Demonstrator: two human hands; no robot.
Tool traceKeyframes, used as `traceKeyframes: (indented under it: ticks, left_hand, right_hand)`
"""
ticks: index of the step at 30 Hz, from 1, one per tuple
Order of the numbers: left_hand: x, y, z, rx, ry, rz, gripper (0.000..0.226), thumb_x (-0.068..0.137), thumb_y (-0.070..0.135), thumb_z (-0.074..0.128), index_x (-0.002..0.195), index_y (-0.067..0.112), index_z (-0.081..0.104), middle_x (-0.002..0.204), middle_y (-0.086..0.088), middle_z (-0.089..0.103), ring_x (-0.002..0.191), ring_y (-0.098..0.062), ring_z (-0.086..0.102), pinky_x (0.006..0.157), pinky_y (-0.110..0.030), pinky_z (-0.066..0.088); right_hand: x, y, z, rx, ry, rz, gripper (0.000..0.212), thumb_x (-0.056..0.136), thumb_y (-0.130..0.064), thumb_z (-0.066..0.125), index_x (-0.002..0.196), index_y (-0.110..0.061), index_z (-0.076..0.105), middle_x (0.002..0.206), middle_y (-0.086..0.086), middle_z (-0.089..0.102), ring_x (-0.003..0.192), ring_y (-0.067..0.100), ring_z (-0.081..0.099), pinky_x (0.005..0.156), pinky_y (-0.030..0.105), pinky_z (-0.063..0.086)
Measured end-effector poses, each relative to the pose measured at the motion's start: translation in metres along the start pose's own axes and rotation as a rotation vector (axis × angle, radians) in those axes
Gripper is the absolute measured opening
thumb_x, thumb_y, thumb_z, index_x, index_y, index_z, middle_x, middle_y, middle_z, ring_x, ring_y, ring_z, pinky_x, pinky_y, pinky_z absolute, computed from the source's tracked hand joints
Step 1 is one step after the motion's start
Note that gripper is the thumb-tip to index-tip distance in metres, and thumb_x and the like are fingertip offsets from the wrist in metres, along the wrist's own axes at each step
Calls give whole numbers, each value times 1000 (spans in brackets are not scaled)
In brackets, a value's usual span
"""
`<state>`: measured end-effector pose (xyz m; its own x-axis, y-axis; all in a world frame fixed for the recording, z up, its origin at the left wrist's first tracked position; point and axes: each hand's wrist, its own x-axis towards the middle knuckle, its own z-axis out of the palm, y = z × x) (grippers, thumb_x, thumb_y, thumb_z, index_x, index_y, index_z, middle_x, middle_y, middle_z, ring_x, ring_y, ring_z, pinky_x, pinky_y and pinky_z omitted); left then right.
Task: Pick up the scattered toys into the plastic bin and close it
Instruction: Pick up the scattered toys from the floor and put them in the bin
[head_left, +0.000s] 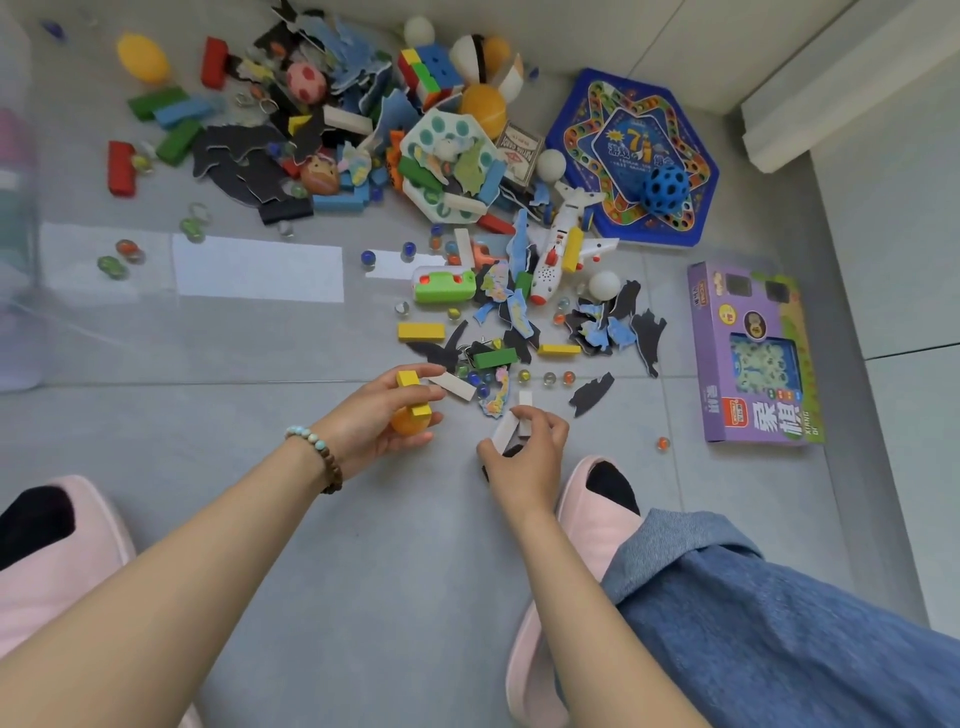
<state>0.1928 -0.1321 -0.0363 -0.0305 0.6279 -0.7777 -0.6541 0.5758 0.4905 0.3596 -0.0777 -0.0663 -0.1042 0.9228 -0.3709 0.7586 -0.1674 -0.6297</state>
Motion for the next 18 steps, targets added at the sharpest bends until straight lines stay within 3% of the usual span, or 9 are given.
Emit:
traceKeyframes:
  ticks: [3, 5, 8, 12, 16, 18]
  left_hand:
    - [-2, 2, -3, 58, 20, 5, 20, 87, 20, 62, 104, 32, 63, 115, -4, 59, 93, -15, 63, 58, -21, 58]
    - [-4, 5, -6, 97, 36, 21, 18, 88, 23, 61, 102, 33, 62, 114, -4, 59, 94, -14, 63, 59, -21, 58]
    - [-15, 19, -9, 213, 35, 55, 16, 89, 30, 59, 103, 36, 60, 115, 0, 60, 98, -15, 62, 58, -20, 55]
    - [-50, 73, -15, 424, -17, 98, 23, 86, 35, 59, 109, 35, 61, 105, 5, 61, 95, -12, 62, 60, -19, 51]
    - [-126, 158, -41, 643, 2, 187, 30, 86, 36, 58, 116, 33, 59, 106, 5, 61, 97, -12, 62, 65, -22, 49]
    - [-171, 192, -63, 722, 44, 248, 29, 85, 36, 59, 114, 34, 60, 102, 5, 64, 93, -11, 64, 63, -21, 51]
  right_hand:
    - [0, -3, -5, 165, -20, 33, 42, 76, -5, 69, 110, -23, 51, 117, -3, 37, 79, 7, 51, 61, 4, 42]
    - [0, -8, -10, 348, -16, 121, 41, 79, -4, 67, 112, -24, 52, 118, 2, 48, 76, 9, 54, 67, 13, 46]
    - [-7, -34, -22, 737, -99, 253, 38, 83, -1, 63, 116, -19, 55, 103, 2, 61, 72, 8, 60, 60, 22, 50]
    - [-19, -88, -37, 968, -332, 119, 37, 75, -11, 69, 108, -24, 58, 122, 9, 55, 92, 13, 59, 66, 25, 51]
    - [-37, -176, -45, 951, -580, -74, 43, 72, -16, 68, 113, -25, 57, 124, 6, 54, 100, 20, 60, 87, 47, 50]
    - [-49, -225, -38, 931, -692, -154, 43, 73, -16, 68, 114, -24, 56, 121, 5, 54, 102, 20, 58, 82, 40, 53]
